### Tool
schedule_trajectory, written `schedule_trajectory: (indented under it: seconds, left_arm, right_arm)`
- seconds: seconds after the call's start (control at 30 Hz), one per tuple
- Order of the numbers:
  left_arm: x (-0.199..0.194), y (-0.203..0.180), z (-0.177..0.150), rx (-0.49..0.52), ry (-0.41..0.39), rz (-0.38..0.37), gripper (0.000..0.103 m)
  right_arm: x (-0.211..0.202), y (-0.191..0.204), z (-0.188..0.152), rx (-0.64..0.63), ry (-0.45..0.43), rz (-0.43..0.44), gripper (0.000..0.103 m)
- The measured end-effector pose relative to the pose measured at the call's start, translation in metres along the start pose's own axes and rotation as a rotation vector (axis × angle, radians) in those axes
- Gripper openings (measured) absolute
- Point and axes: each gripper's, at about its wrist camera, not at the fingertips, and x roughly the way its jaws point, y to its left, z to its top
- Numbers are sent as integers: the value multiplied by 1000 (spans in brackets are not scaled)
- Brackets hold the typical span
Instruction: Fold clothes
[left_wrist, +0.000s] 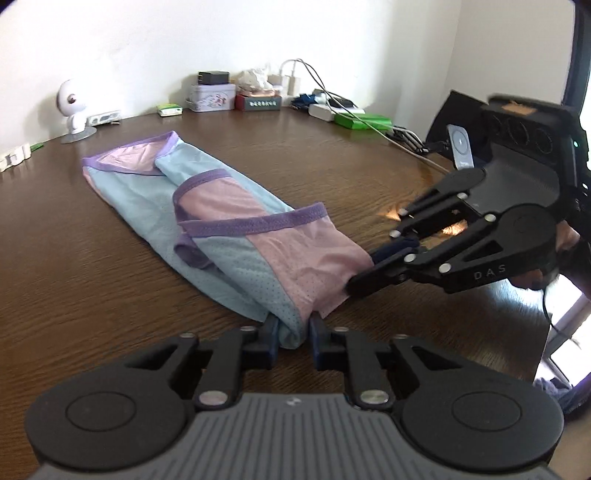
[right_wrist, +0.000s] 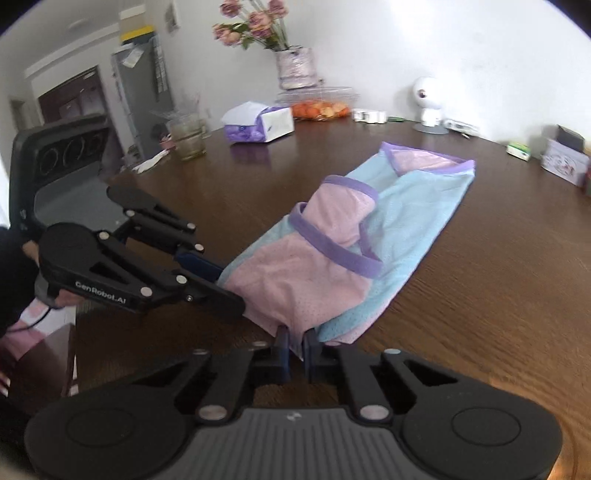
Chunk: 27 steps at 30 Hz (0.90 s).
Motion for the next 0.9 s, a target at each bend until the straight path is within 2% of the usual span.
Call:
schedule_trajectory:
  seconds: [0.1,0.2,0.27,0.33,0.37,0.4,0.47,0.5,0.57,0.63,0.7,0.73,0.77,0.8,0.9]
  left_arm:
    - [-13,-7,-11,5,2,-12,8]
    - [-35,-22,-27,38,30,-36,8]
    - [-52,-30,-40,52,48,-54,8]
    - [-68,-34,-52,49,37,-72,9]
    - [-75,-35,-58,40,24,-78,10]
    - [-79,-36,-63,28,11,-85,13]
    - [-83,-38,-67,32,-10,-88,18]
    - [-85,-39,-68,39,-20,-87,27]
    - [-87,-41,-71,53,-45,-91,38]
    - [-84,-42,-73,75,-56,-95,38]
    - [-79,-42,-74,85,-57,-116,33]
    - [-77,-40,-75,86,-53,-124,28]
    - [-75,-39,-75,93,-48,-119,16]
    - [-76,-37,-77,104,-50,-116,12]
    - [-79,-31,-77,97,-39,-147,7]
  right_arm:
    - [-12,8,-15,87,-8,10,1]
    - [-31,28,-36,133,27,68,1]
    - [-47,46,-47,103,16,113,2]
    - [-62,57,-51,58,-42,136,6]
    - [-66,61,-51,32,-63,130,14]
    - [-66,63,-51,7,-82,117,29]
    - [-62,67,-52,-39,-96,123,51]
    - [-58,70,-52,-69,-79,136,54]
    - [-50,80,-54,-147,-46,140,54]
    - [-45,88,-59,-211,-49,120,53]
    - [-40,86,-65,-204,-53,109,45]
    - [-40,84,-66,-190,-65,101,34]
    - [-40,83,-65,-174,-67,98,24]
    - [-40,81,-66,-157,-71,89,13]
    - [-40,71,-66,-84,-71,123,1]
